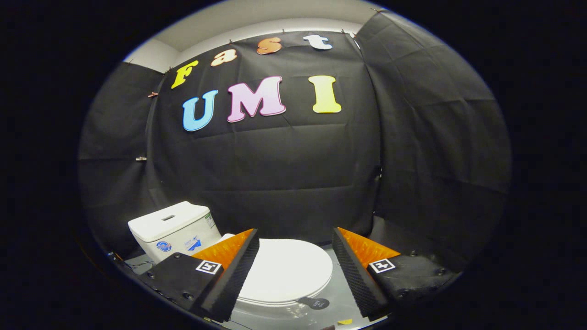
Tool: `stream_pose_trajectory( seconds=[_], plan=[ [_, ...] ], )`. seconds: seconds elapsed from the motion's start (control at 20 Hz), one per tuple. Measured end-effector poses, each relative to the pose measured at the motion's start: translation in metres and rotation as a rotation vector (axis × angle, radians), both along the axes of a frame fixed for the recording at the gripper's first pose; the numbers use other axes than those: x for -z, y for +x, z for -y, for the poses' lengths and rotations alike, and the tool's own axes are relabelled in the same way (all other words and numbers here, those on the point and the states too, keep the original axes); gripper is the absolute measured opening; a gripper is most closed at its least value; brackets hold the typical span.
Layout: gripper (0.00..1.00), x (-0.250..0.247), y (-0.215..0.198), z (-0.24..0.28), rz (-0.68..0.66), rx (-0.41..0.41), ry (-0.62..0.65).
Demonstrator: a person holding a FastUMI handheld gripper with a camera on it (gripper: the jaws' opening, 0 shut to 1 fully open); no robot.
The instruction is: Open the toilet lid.
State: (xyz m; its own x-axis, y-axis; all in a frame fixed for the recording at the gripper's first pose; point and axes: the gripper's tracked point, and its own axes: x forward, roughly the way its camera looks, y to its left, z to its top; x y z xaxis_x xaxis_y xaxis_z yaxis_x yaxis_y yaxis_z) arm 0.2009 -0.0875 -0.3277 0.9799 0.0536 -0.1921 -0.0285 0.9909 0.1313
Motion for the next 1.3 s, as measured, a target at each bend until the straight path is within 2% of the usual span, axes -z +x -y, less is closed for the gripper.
stream_pose_trajectory(
  seconds=[0.2,0.45,0.7,0.85,1.0,1.2,1.25,1.3],
  plan=[
    [0.99,0.050,0.007,0.024,-0.141,-0.043,0.128],
    [0.99,0.110,0.004,0.056,-0.293,-0.031,0.316],
    [0.99,0.179,-0.012,0.086,-0.455,0.024,0.517],
    [0.99,0.207,-0.019,0.083,-0.538,0.072,0.714],
    [0.97,0.225,-0.022,0.077,-0.559,0.088,0.832],
    [0.97,0.243,-0.025,0.059,-0.621,0.087,0.911],
    [0.90,0.247,-0.027,0.060,-0.632,0.096,0.921],
    [0.89,0.250,-0.027,0.058,-0.645,0.095,0.934]
  ],
)
